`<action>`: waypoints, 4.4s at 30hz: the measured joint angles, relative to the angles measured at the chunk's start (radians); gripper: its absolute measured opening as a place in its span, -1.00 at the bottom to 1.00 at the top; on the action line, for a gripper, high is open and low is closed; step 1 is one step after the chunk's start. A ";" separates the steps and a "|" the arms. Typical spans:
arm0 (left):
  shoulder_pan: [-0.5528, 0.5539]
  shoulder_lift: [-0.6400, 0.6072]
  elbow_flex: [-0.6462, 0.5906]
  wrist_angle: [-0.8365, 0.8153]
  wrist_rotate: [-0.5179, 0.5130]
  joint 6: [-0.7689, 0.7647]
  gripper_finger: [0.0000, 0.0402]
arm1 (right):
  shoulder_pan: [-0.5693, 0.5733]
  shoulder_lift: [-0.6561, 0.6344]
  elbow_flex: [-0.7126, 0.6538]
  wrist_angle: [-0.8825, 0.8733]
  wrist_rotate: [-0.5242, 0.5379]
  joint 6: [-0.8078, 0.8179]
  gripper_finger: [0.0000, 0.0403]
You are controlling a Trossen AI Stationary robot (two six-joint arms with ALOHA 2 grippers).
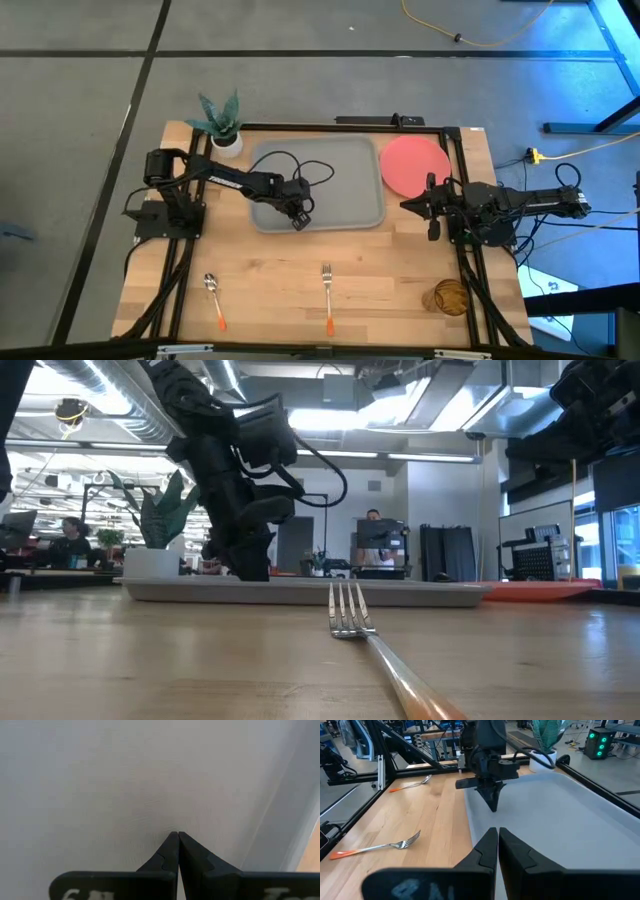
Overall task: Pick and place plate/cup/fork/spoon on tray
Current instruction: Move the gray tray to the center of the table, then put the pink plate on the gray tray
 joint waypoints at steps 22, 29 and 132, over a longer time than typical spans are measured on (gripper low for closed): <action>-0.078 -0.001 0.002 -0.053 0.146 0.117 -1.00 | 0.000 0.000 0.000 0.000 0.000 -0.003 -0.91; -0.084 -0.001 0.001 -0.064 0.203 0.190 -1.00 | 0.000 0.000 0.000 -0.001 0.000 -0.002 -0.91; -0.099 0.095 0.726 -0.563 -0.106 0.469 -1.00 | 0.001 0.614 0.669 -0.828 0.164 0.347 -0.97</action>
